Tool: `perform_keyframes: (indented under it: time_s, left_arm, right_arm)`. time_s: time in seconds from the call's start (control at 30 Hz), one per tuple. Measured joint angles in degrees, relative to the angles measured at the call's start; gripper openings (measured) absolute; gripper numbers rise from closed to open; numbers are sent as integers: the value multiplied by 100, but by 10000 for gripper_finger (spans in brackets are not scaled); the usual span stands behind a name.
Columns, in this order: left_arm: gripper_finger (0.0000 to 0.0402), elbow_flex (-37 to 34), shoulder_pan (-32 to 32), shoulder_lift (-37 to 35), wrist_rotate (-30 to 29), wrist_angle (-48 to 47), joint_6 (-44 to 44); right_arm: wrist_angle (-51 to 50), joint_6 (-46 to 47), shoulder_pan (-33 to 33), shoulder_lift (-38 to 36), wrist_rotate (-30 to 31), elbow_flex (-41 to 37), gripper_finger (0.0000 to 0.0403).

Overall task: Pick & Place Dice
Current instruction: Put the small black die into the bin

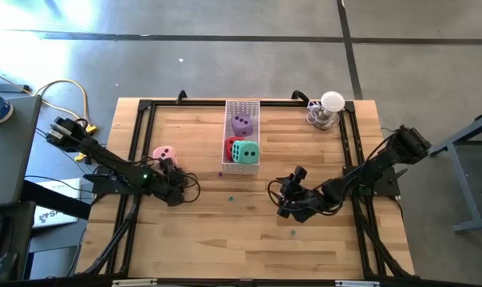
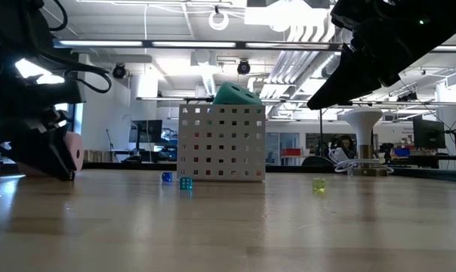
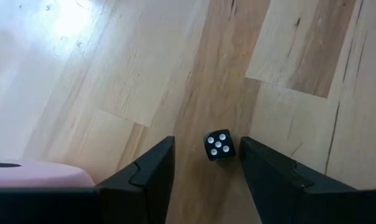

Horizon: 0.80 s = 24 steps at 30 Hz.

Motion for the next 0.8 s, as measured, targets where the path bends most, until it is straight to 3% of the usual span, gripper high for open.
perform_keyframes:
  time_s: [0.3,0.8]
  left_arm:
    - [167,-7,2,2,87,10,-17]
    - [79,-12,-2,10,-17,58,-17]
  right_arm:
    - [3,0,0,0,0,0,231]
    - [9,0,0,1,-1,0,231]
